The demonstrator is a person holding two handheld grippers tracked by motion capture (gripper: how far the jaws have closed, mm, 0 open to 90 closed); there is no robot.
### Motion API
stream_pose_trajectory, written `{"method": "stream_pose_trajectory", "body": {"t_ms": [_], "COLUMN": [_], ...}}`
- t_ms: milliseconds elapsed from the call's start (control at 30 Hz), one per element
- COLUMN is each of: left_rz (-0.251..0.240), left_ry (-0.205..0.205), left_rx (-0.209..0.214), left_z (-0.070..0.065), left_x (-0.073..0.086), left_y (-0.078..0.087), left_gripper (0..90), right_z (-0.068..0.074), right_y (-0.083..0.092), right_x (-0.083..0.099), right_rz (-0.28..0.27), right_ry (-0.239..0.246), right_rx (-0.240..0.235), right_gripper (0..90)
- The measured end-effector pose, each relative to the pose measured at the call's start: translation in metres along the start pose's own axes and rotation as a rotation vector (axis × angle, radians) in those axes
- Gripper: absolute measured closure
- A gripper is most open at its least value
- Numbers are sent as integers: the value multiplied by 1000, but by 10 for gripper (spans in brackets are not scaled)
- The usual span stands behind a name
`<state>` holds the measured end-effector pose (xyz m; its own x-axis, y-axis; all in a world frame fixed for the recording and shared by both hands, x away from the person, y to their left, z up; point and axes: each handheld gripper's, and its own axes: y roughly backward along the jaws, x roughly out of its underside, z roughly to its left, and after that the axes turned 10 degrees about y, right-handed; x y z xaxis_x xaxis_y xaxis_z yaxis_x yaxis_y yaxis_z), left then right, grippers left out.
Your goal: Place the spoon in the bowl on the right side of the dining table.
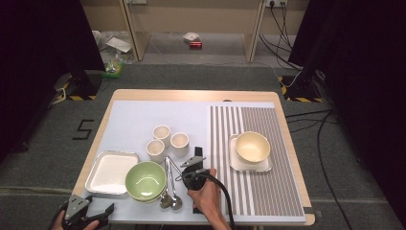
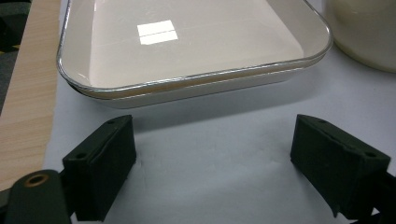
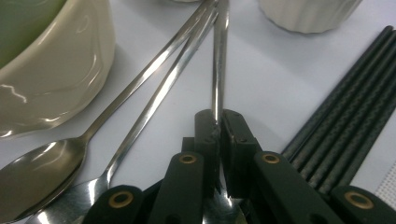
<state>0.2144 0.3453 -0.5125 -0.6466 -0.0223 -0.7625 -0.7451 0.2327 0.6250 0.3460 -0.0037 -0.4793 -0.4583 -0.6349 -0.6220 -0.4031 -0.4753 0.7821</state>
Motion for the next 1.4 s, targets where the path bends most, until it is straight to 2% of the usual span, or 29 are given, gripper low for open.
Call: {"method": "stream_pose_trajectory", "body": {"t_ms": [233, 800, 1100, 1400], "left_rz": [0, 0, 0, 0], "left_ry": [0, 0, 0, 0], "left_rx": [0, -1, -1, -1], "left_z": [0, 0, 0, 0], "left_x": [0, 0, 0, 0], "left_y": [0, 0, 0, 0], "left_gripper": [129, 129, 129, 129], "right_z": [-2, -2, 9, 12], "right_y": [2, 5, 7, 6], "right_x": [1, 1, -4, -7], "right_rz": [-11, -26, -4, 11], "right_ry": [-5, 4, 71, 85], "right_rx": [14, 6, 44, 38], "right_gripper": [864, 883, 893, 889]}}
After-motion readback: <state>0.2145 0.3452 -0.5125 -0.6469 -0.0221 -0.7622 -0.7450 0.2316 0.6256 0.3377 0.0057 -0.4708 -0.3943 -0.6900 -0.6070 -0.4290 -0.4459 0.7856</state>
